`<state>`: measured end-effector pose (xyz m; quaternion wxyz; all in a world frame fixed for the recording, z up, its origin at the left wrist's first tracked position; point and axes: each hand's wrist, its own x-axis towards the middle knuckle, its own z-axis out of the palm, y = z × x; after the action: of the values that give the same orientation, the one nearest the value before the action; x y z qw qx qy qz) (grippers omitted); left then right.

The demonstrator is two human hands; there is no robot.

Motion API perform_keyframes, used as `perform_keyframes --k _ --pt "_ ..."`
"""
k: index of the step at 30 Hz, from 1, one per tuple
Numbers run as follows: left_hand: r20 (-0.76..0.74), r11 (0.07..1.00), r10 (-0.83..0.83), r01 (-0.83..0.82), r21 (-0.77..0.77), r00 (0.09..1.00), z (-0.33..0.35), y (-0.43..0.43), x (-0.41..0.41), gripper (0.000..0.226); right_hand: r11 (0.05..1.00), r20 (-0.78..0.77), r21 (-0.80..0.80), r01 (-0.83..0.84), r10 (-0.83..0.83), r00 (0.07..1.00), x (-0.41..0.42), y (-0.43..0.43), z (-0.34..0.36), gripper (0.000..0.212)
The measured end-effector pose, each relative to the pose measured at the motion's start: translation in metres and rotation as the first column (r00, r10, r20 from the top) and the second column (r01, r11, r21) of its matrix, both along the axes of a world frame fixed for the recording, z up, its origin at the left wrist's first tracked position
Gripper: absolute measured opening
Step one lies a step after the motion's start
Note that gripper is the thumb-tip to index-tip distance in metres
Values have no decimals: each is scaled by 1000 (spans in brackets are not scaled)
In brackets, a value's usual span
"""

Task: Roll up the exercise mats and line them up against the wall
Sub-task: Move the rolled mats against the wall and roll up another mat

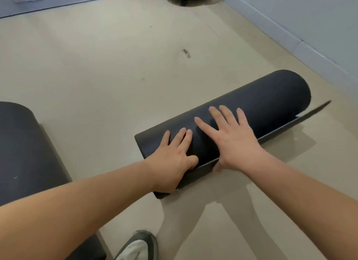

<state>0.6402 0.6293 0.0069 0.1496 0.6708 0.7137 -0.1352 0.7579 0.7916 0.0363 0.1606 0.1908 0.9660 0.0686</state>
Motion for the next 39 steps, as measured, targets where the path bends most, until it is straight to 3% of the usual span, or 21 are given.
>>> perform_keyframes --k 4,7,9,11,12,13,15,17,19,21,23,26,29,34,37,39 --pt "-137 987 -157 159 5 978 0 -23 -13 29 996 103 -87 -29 38 994 3 8 -9 155" --pt "-202 982 -151 170 81 968 -3 -29 -37 24 996 22 -91 -4 6 1000 -1 -3 -21 141" --pt "-131 996 -20 31 79 991 -2 -28 -49 20 997 -14 -70 23 -24 1000 -6 -5 -20 134" --pt "41 964 248 -250 92 968 1 -26 -58 34 999 -63 -41 12 -14 998 -4 -4 -21 126" --pt "175 890 418 -441 118 891 5 -25 -62 52 999 -89 -40 -1 -3 996 -1 -3 -24 123" --pt "328 760 572 -636 132 752 11 -24 -66 74 999 -123 -44 -9 3 992 3 -2 -27 120" --pt "508 500 721 -861 90 472 11 -25 -79 109 1000 -151 -25 -10 6 989 5 -5 -29 120" --pt "516 454 756 -890 27 402 5 -27 -83 117 1000 -81 -23 -12 10 997 1 -10 -22 131" --pt "503 466 764 -885 4 405 -2 -31 -73 114 996 9 -87 -11 11 1000 -7 -8 -5 142" --pt "438 484 774 -873 54 456 -10 -43 -61 122 982 43 -187 20 -12 999 -14 3 11 140" --pt "344 501 791 -859 110 505 -13 -58 -47 134 982 69 -188 11 2 998 -15 11 18 137" --pt "326 462 799 -863 205 505 -19 -78 -25 132 986 147 -167 -15 40 988 -6 5 10 150" --pt "322 445 792 -852 277 518 -20 -74 -21 127 988 100 -152 -21 36 994 -4 4 3 149" --pt "263 502 753 -785 363 603 -15 -16 -58 119 991 -43 -70 115 -118 992 2 12 2 141" --pt "372 476 739 -826 304 562 -22 -7 -53 115 981 -84 42 189 -185 979 8 -8 -9 135" --pt "431 459 733 -850 257 526 -28 -26 -48 97 983 -28 91 157 -155 987 14 -26 -17 129"
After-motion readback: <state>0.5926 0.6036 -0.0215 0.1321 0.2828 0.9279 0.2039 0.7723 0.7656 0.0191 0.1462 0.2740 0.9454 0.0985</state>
